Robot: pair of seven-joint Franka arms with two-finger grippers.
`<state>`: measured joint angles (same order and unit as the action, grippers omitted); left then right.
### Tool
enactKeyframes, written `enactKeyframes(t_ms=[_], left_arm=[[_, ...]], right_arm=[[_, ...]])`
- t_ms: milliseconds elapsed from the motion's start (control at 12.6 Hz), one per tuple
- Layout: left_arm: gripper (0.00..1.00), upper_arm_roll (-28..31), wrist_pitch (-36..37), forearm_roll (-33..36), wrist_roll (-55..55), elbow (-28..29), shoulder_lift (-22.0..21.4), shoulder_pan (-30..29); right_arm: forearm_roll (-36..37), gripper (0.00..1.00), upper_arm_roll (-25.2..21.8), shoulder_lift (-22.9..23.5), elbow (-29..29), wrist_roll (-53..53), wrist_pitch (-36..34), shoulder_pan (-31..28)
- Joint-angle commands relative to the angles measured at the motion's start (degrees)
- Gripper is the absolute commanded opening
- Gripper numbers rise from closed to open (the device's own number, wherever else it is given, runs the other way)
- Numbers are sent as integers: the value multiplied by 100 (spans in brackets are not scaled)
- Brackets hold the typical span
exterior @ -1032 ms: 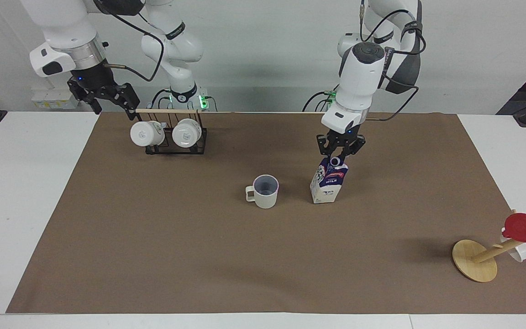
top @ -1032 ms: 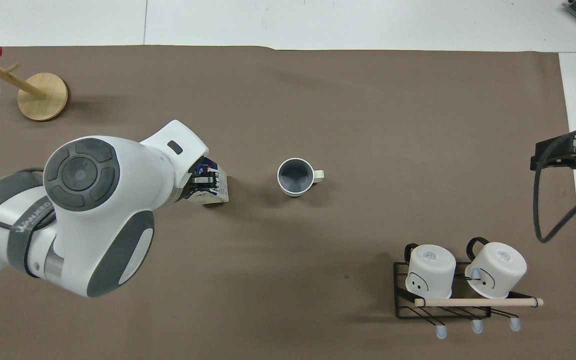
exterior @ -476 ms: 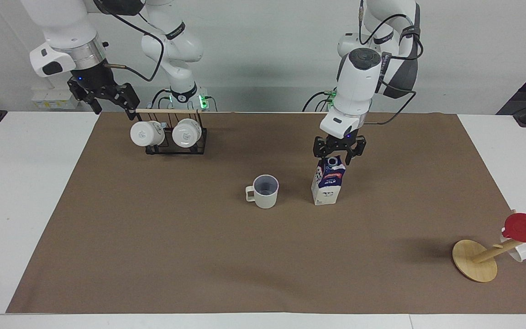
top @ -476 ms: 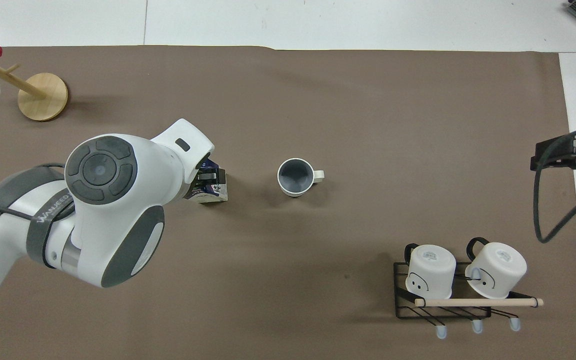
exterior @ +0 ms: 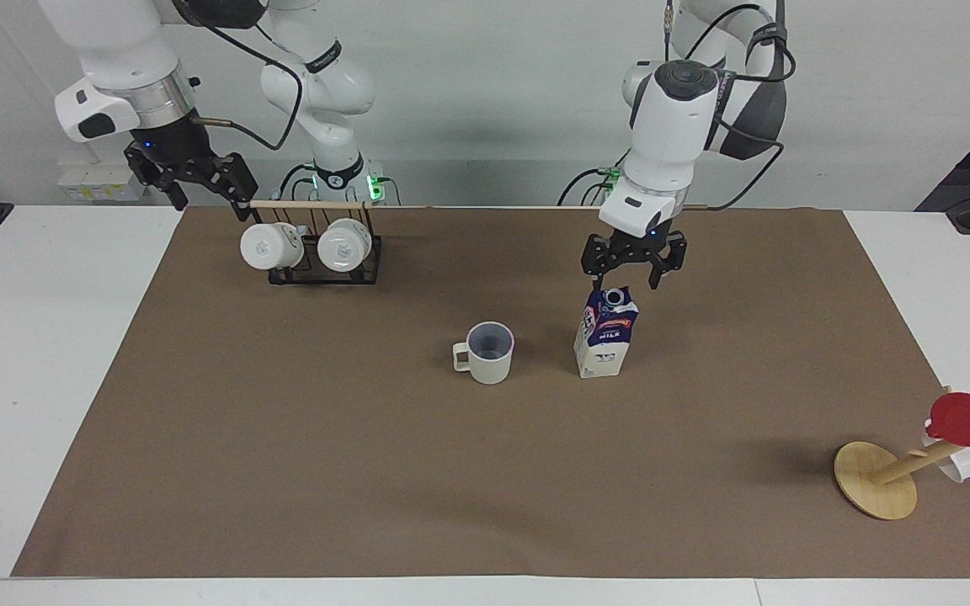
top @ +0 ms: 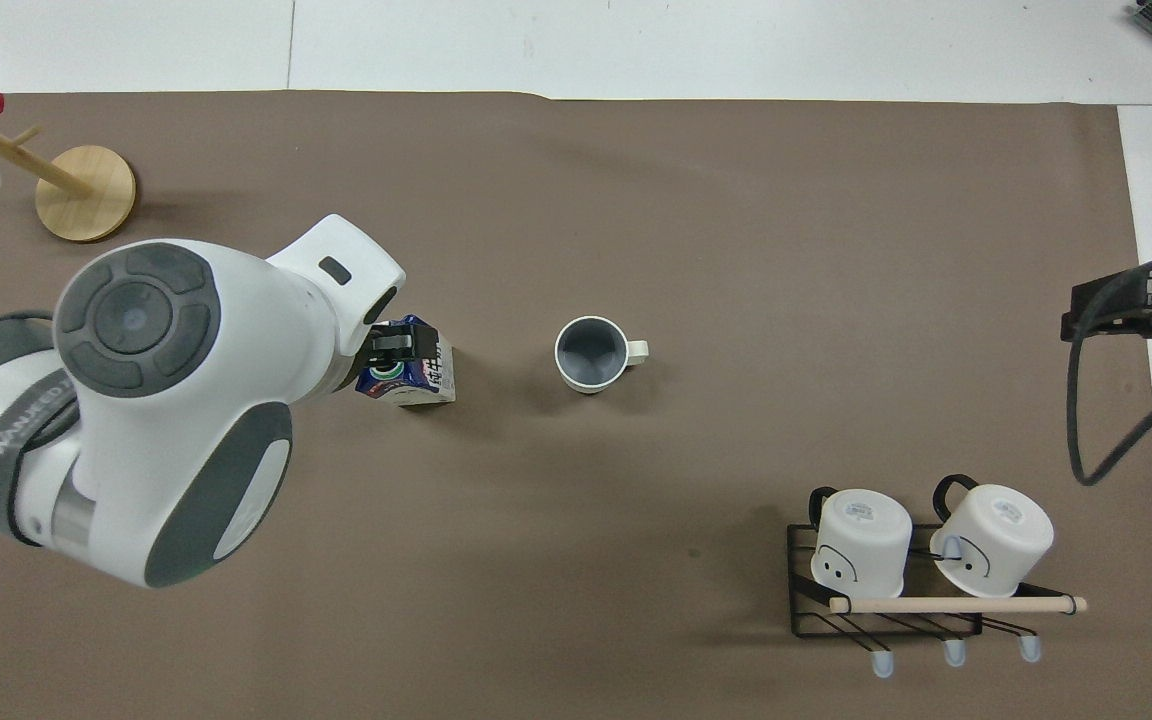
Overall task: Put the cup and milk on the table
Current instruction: 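Carry the milk carton with the left gripper beside the white mug, then set down the carton, open the left gripper and withdraw it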
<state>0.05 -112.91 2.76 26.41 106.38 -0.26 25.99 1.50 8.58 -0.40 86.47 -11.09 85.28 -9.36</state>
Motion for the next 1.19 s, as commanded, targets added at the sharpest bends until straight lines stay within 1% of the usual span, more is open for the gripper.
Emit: enactKeyframes(t_ms=[0,159,238,635,873,1111], left_arm=[[100,57,602,75,-495,-354,-53,-251],[100,83,919,-117,-1004,-486,-140,-480],[100,83,1077,-196,-1259,-565,-158,-707],[100,92,2044,-294,-2315,-829,-448,-1535],[100,101,2598,-276,-2273,-1198,-475,-1702],[100,136,2625,-232,-2334,-1217,-589,-1764]], right_arm=[[-27,100,21,14,-60,72,-100,-48],[-27,100,21,14,-60,72,-100,-48],[-27,100,21,14,-60,72,-108,-48],[-27,100,21,14,-60,72,-109,-48],[-27,100,21,14,-60,72,-100,-48],[-27,100,21,14,-60,72,-108,-48]])
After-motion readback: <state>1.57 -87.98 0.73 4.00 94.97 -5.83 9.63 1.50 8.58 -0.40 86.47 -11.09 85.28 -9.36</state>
